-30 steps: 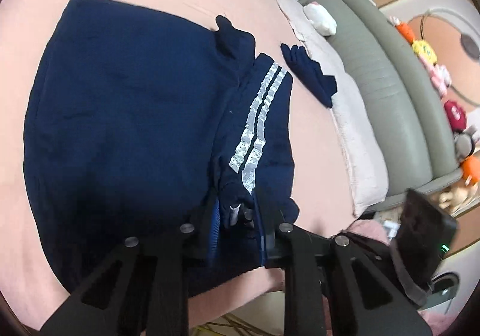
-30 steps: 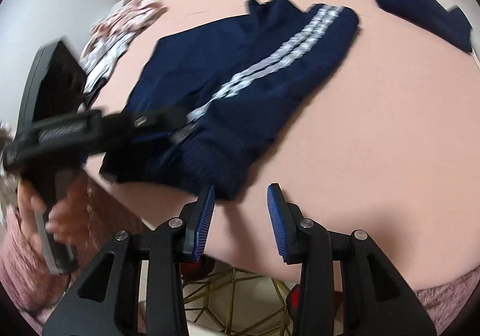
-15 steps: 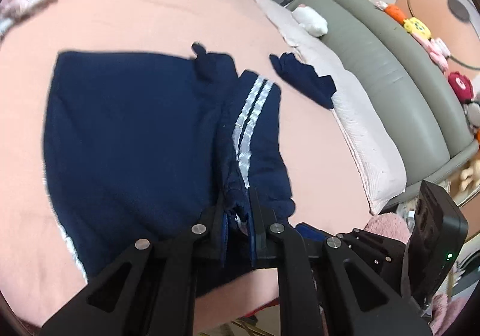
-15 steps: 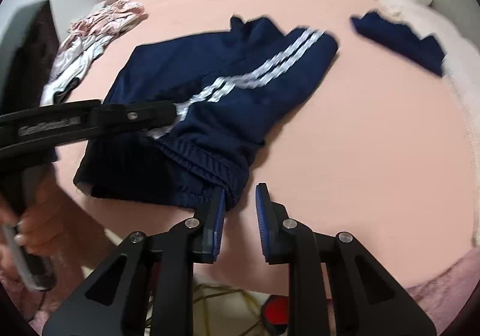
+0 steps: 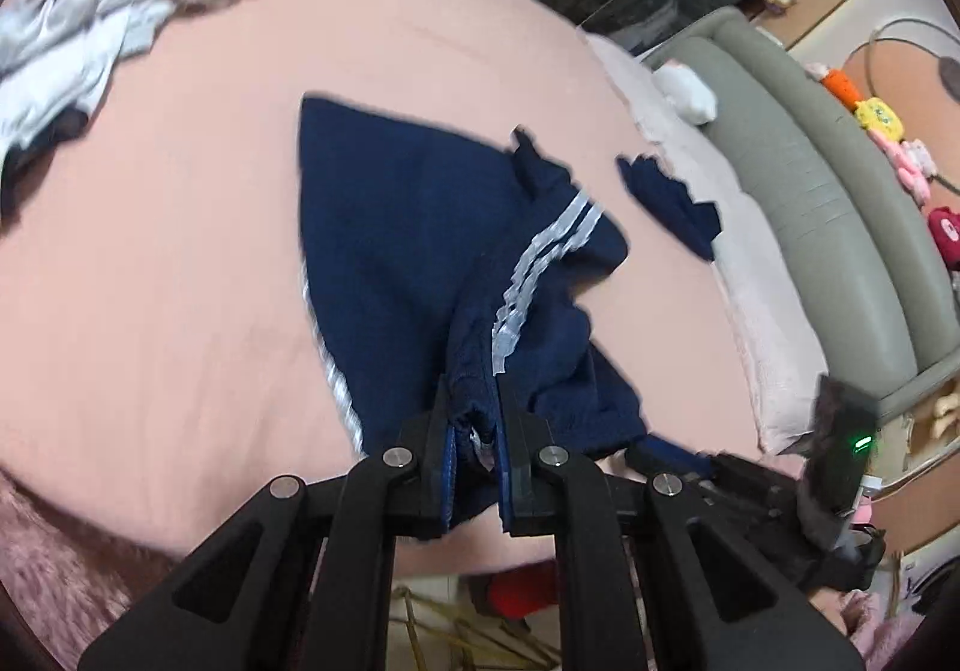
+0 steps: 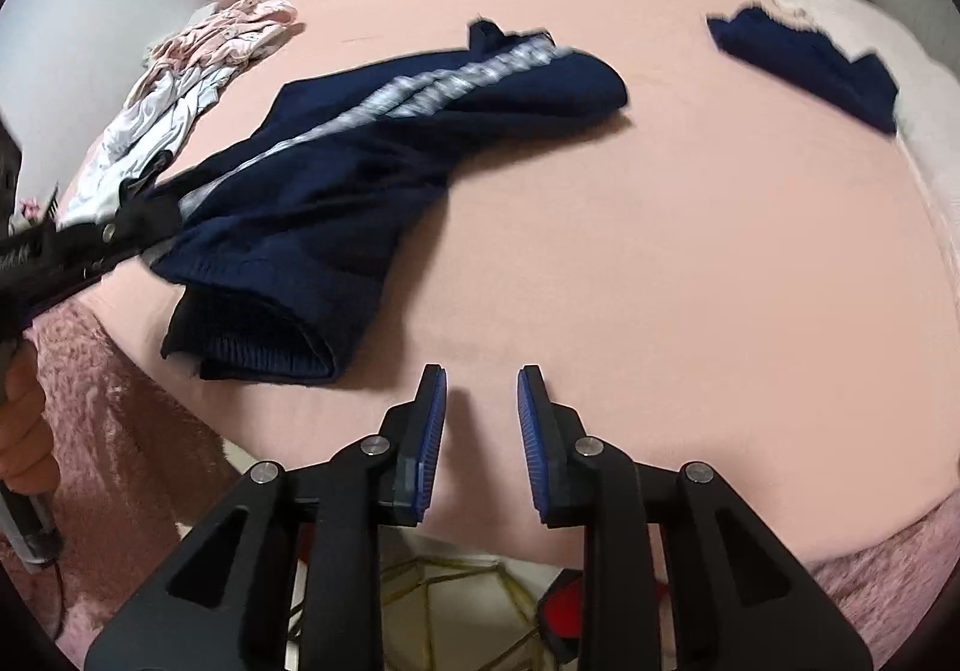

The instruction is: Fold clothes

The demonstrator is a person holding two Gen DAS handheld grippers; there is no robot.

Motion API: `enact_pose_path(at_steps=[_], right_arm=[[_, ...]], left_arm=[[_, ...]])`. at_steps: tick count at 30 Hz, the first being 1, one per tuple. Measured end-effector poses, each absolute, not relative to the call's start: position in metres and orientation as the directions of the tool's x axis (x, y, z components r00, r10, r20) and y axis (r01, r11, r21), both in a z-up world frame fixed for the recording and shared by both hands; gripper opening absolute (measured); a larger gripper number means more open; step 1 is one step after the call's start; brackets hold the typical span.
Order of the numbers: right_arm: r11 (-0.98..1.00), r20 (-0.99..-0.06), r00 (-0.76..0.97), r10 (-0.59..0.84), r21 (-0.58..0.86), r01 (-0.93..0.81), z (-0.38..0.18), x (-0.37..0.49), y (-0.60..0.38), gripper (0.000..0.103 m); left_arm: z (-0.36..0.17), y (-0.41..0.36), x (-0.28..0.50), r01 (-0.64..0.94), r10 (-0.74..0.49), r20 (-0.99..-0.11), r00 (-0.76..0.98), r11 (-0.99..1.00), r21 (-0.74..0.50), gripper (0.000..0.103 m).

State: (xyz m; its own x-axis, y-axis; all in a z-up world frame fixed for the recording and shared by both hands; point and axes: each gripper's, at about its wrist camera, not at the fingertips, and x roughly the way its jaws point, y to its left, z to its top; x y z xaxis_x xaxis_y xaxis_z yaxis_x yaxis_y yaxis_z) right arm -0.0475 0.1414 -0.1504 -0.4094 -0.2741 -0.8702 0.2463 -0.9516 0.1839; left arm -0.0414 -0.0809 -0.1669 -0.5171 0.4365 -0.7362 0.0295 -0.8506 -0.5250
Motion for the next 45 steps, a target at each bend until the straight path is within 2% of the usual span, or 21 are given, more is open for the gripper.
enact_pose_path(at_steps=[2, 5, 8, 11, 14, 17, 21, 25, 29, 33, 38, 42, 45], right_arm=[[-0.943, -0.859, -0.405, -0.313, 0.229, 0.242, -0.146, -0.045, 0.148, 0.025], [-0.915, -0.801, -0.460, -0.384, 0.263, 0.306, -0.121, -0.042, 0.142, 0.032], [-0.898, -0.784, -0.476, -0.398, 0.226, 0.379, -0.112, -0.045, 0.115, 0.035], [-0.898, -0.818, -0.453, -0.356, 0.166, 0.408, -0.125, -0.053, 0.096, 0.035], [-0.926, -0.902, -0.377, -0.211, 0.061, 0.373, -0.161, -0.065, 0.090, 0.034], [-0.936, -0.901, -0.358, -0.246, 0.125, 0.330, -0.168, -0.063, 0.109, 0.038], [-0.941, -0.885, -0.388, -0.258, 0.138, 0.310, -0.154, -0.062, 0.125, 0.040], [-0.912, -0.847, -0.379, -0.373, 0.259, 0.318, -0.144, -0.064, 0.139, 0.042], [-0.895, -0.859, -0.327, -0.395, 0.280, 0.346, -0.159, -0.070, 0.123, 0.042], [-0.913, -0.887, -0.324, -0.328, 0.209, 0.351, -0.174, -0.067, 0.117, 0.041], [-0.930, -0.903, -0.340, -0.261, 0.141, 0.339, -0.169, -0.058, 0.123, 0.043], [-0.936, -0.876, -0.390, -0.283, 0.164, 0.310, -0.153, -0.055, 0.136, 0.043], [-0.935, -0.874, -0.394, -0.284, 0.162, 0.314, -0.154, -0.057, 0.138, 0.043]], left_arm=[[-0.175, -0.078, -0.041, 0.039, 0.422, -0.762, -0.491, -0.863, -0.503, 0.011], [-0.172, -0.083, -0.039, 0.039, 0.421, -0.749, -0.512, -0.859, -0.510, 0.011], [-0.163, -0.091, -0.036, 0.033, 0.415, -0.728, -0.546, -0.857, -0.514, 0.011], [-0.169, -0.088, -0.034, 0.062, 0.387, -0.757, -0.527, -0.870, -0.488, 0.011], [-0.191, -0.083, -0.038, 0.110, 0.382, -0.810, -0.444, -0.874, -0.473, 0.011], [-0.205, -0.082, -0.042, 0.134, 0.384, -0.836, -0.393, -0.875, -0.465, 0.015], [-0.192, -0.094, -0.042, 0.137, 0.407, -0.810, -0.421, -0.855, -0.501, 0.032], [-0.181, -0.107, -0.043, 0.140, 0.435, -0.758, -0.486, -0.818, -0.558, 0.032], [-0.175, -0.103, -0.048, 0.111, 0.454, -0.729, -0.512, -0.807, -0.580, 0.032], [-0.206, -0.092, -0.055, 0.157, 0.384, -0.845, -0.372, -0.871, -0.466, 0.033], [-0.199, -0.099, -0.052, 0.170, 0.403, -0.828, -0.390, -0.852, -0.495, 0.033], [-0.184, -0.092, -0.050, 0.106, 0.418, -0.788, -0.452, -0.852, -0.513, 0.032], [-0.193, -0.084, -0.056, 0.099, 0.385, -0.834, -0.396, -0.884, -0.456, 0.032]])
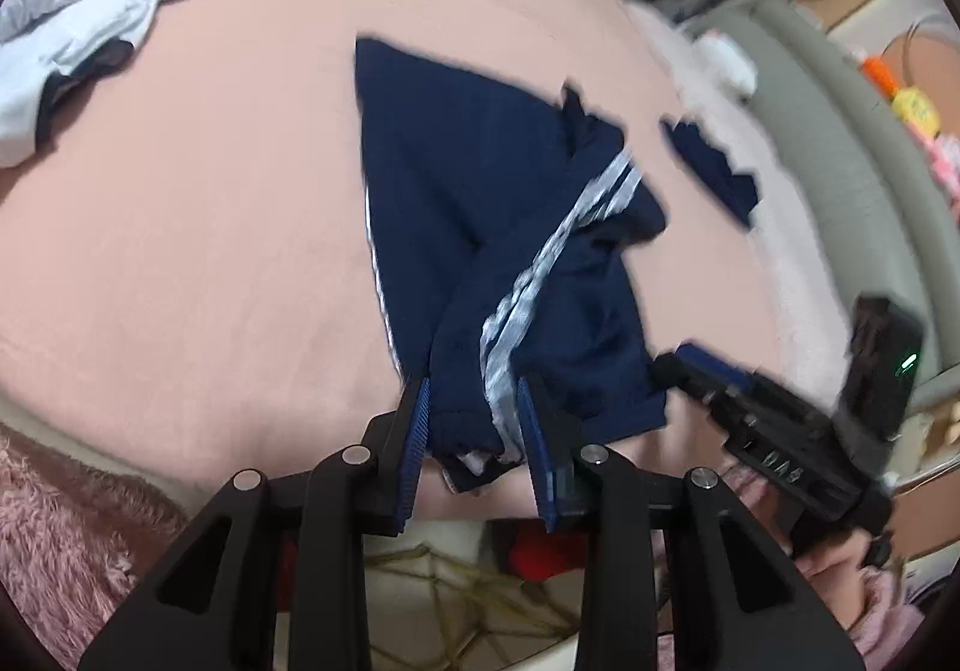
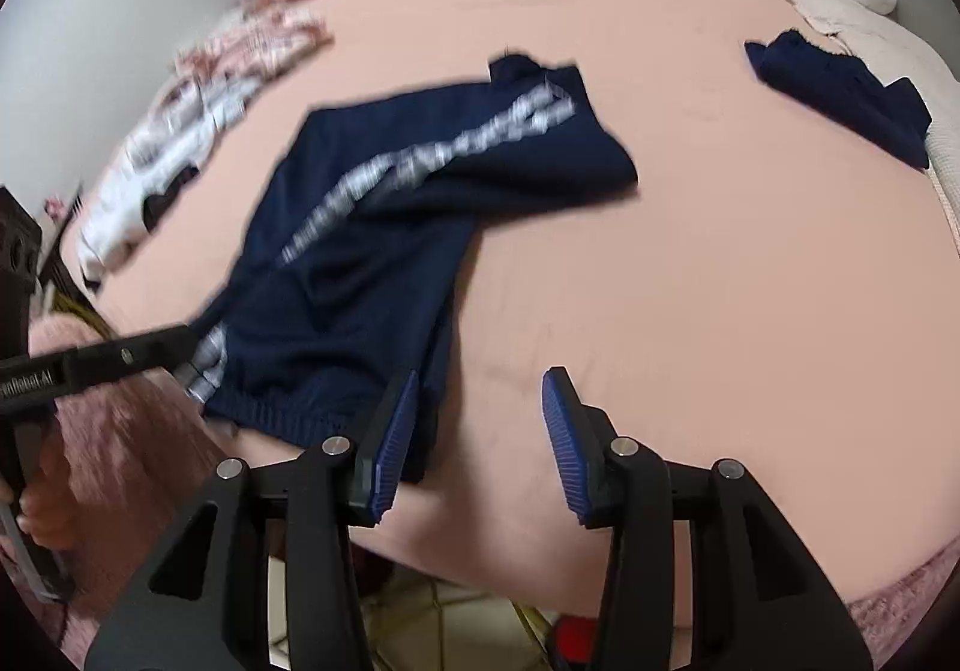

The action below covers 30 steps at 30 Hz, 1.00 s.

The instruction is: Fold clothes

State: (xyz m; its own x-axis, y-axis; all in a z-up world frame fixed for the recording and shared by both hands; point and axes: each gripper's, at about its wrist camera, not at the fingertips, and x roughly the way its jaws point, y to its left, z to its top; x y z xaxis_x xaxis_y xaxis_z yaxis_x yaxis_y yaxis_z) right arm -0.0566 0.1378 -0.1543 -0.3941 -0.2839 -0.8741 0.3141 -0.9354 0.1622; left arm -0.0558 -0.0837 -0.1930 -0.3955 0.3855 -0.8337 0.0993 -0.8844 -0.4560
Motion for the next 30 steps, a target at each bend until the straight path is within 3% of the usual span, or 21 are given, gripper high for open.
enact_pose_path(at_steps=[4, 10, 14, 18, 25, 27, 30], right_arm=[[-0.947, -0.908, -0.353, -0.225, 0.118, 0.300, -0.169, -0.064, 0.128, 0.043], [-0.950, -0.864, -0.403, -0.302, 0.239, 0.199, -0.144, -0.078, 0.162, 0.044], [-0.966, -0.873, -0.420, -0.246, 0.185, 0.181, -0.136, -0.110, 0.179, 0.045], [-0.973, -0.875, -0.439, -0.203, 0.130, 0.190, -0.136, -0.134, 0.187, 0.045], [-0.975, -0.891, -0.398, -0.217, 0.176, 0.138, -0.169, -0.141, 0.205, 0.045], [-0.974, -0.889, -0.406, -0.214, 0.163, 0.157, -0.172, -0.139, 0.204, 0.045], [-0.976, -0.891, -0.410, -0.195, 0.136, 0.168, -0.173, -0.141, 0.200, 0.045]], left_arm=[[-0.195, -0.086, -0.057, 0.138, 0.351, -0.865, -0.358, -0.897, -0.421, 0.037], [-0.154, -0.055, -0.100, -0.049, 0.262, -0.846, -0.465, -0.961, -0.271, 0.037], [-0.151, -0.025, -0.153, -0.177, 0.262, -0.849, -0.460, -0.963, -0.201, 0.037], [-0.158, 0.003, -0.200, -0.271, 0.294, -0.847, -0.442, -0.944, -0.186, 0.037], [-0.182, 0.034, -0.249, -0.323, 0.331, -0.878, -0.345, -0.920, -0.221, 0.036], [-0.184, 0.040, -0.246, -0.344, 0.321, -0.881, -0.348, -0.918, -0.198, 0.016], [-0.181, 0.037, -0.236, -0.330, 0.293, -0.872, -0.392, -0.930, -0.164, 0.009]])
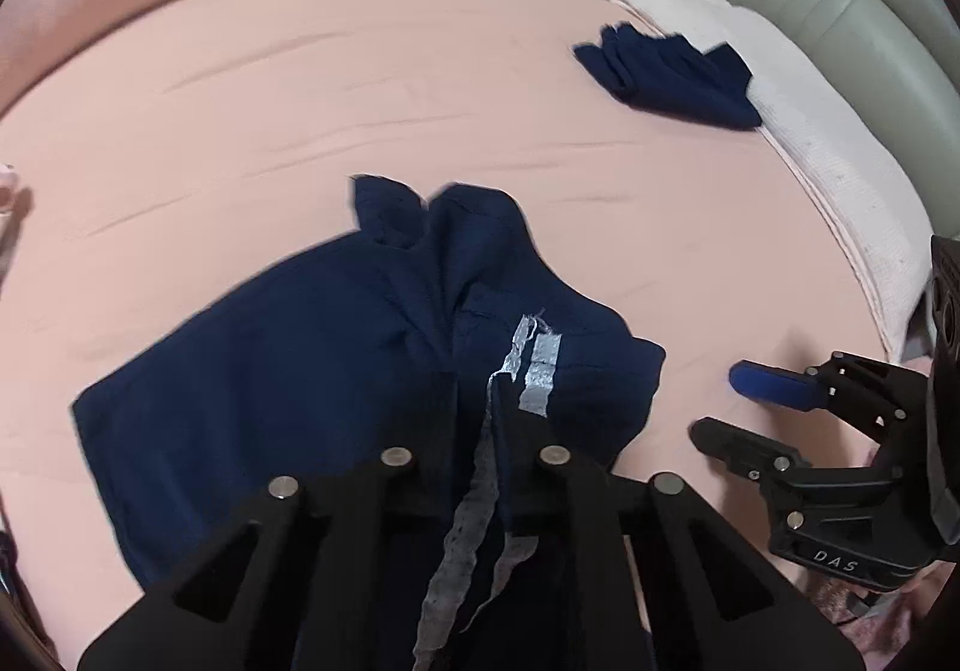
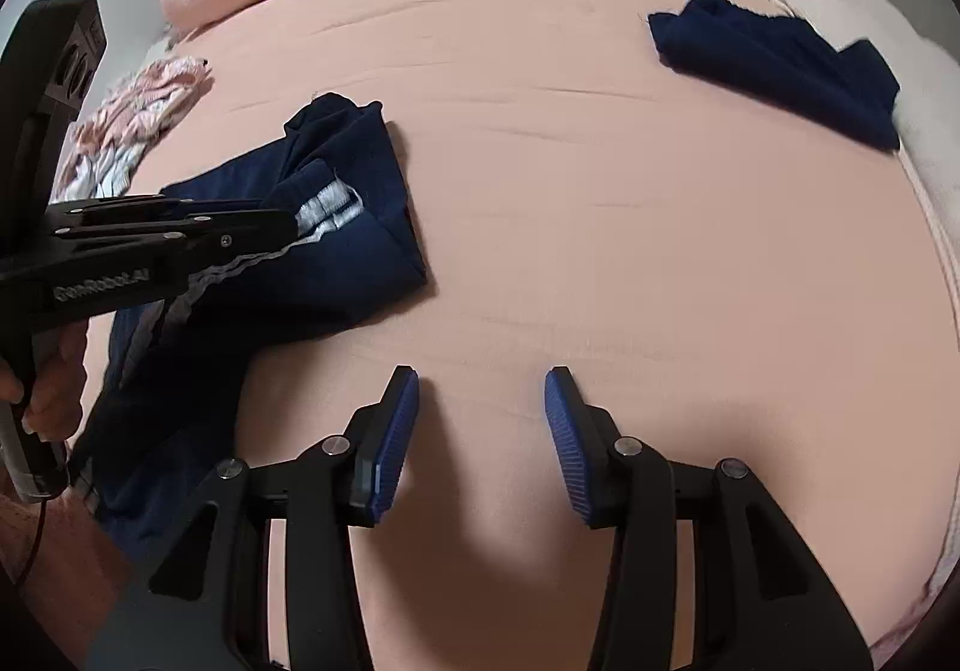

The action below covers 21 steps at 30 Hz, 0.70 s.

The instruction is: Fold clothes

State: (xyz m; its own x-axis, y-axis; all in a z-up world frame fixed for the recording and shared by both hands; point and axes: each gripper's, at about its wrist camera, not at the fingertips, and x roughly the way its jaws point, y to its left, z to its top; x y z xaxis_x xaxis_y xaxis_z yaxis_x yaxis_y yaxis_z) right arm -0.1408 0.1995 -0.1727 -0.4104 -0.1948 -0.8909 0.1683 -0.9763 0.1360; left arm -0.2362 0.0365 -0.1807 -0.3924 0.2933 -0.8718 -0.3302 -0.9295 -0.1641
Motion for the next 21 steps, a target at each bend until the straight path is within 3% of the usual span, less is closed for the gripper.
enact_pose_path(at_steps=[8, 14, 18, 21], right_arm=[[-0.980, -0.895, -0.414, -0.164, 0.099, 0.175, -0.176, -0.143, 0.189, 0.050], [-0.981, -0.898, -0.414, -0.149, 0.084, 0.172, -0.176, -0.145, 0.184, 0.053], [-0.978, -0.899, -0.407, -0.161, 0.089, 0.190, -0.173, -0.148, 0.183, 0.053], [-0.974, -0.896, -0.406, -0.180, 0.106, 0.198, -0.168, -0.158, 0.181, 0.053]], left_arm=[[-0.148, -0.009, -0.219, -0.274, 0.311, -0.800, -0.513, -0.943, -0.190, 0.008], [-0.134, -0.068, -0.224, -0.100, 0.215, -0.757, -0.617, -0.976, -0.195, 0.004], [-0.140, -0.123, -0.218, 0.063, 0.119, -0.774, -0.622, -0.977, -0.201, 0.004], [-0.170, -0.156, -0.214, 0.167, 0.113, -0.832, -0.544, -0.956, -0.240, 0.004]])
